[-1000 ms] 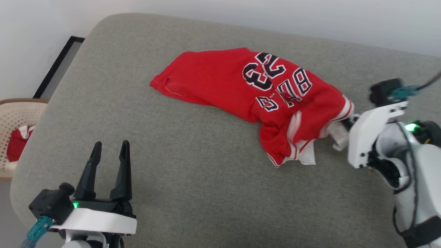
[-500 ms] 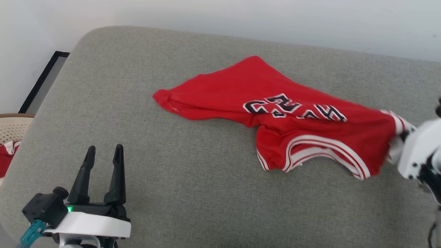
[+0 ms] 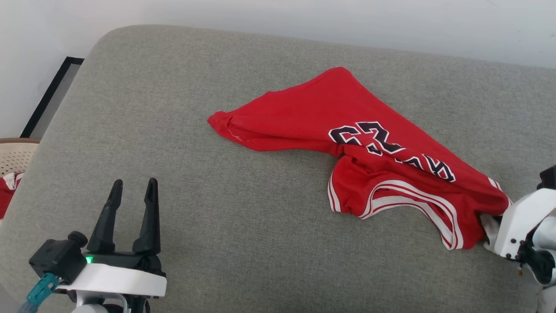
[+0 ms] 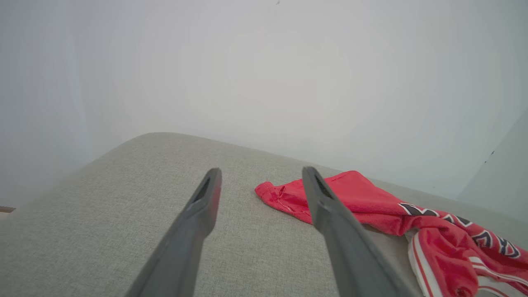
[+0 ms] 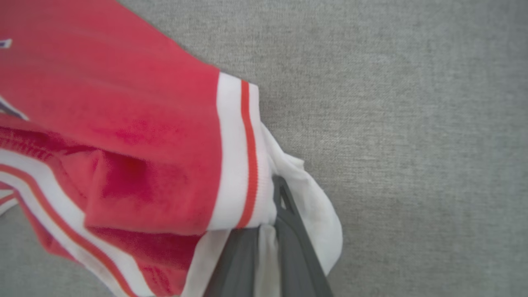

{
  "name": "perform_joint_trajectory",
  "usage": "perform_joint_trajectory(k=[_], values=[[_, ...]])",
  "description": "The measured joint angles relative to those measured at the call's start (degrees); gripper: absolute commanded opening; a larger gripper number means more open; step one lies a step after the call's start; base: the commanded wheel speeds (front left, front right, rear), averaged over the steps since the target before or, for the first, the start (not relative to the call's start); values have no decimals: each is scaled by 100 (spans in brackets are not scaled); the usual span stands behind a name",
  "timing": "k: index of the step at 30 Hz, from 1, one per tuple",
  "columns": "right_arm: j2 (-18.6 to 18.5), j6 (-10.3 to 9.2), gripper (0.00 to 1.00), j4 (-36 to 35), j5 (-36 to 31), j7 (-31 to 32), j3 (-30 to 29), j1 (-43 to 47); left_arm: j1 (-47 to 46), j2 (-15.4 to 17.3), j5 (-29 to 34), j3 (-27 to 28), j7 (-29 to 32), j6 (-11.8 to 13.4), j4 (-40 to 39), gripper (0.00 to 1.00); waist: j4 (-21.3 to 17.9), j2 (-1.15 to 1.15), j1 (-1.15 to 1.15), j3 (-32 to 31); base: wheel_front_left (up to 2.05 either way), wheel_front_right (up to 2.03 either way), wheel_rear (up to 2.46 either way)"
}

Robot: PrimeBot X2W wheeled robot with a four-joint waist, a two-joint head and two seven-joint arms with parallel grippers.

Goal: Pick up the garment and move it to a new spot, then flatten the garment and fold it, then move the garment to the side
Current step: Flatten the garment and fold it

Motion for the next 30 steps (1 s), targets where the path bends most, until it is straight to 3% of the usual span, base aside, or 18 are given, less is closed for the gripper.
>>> perform_joint_trajectory(k=[2,3,4,5,6,12,16,30], values=[[-8,-1,0,223,51,-77,35,-96,-4,10,-7,-13,0,0,5,100,-7,0,0,23,0,0,0],[-36,-1,6,318,44,-125,68,-155,-7,29,-7,-24,0,0,13,100,-16,0,0,30,0,0,0],[-69,-1,33,396,29,-175,120,-198,-10,36,-7,-31,0,0,19,100,-24,0,0,35,0,0,0],[-82,-1,46,469,30,-213,149,-245,-18,48,-7,-43,0,0,22,100,-34,0,0,36,0,0,0],[-90,-1,100,528,34,-246,204,-283,-23,75,-7,-67,0,0,25,100,-49,0,0,33,0,0,0],[-253,-1,100,503,236,-244,601,-375,-32,285,-57,-248,0,0,68,100,-189,0,0,-45,0,0,0],[-323,-1,100,-23,374,-337,780,-349,-47,543,-148,-413,0,0,85,100,-395,0,0,-138,0,0,0],[98,-1,100,-1363,422,-1044,1003,22,-257,1193,-622,-1206,59,0,347,100,-1133,0,0,-313,0,0,0]])
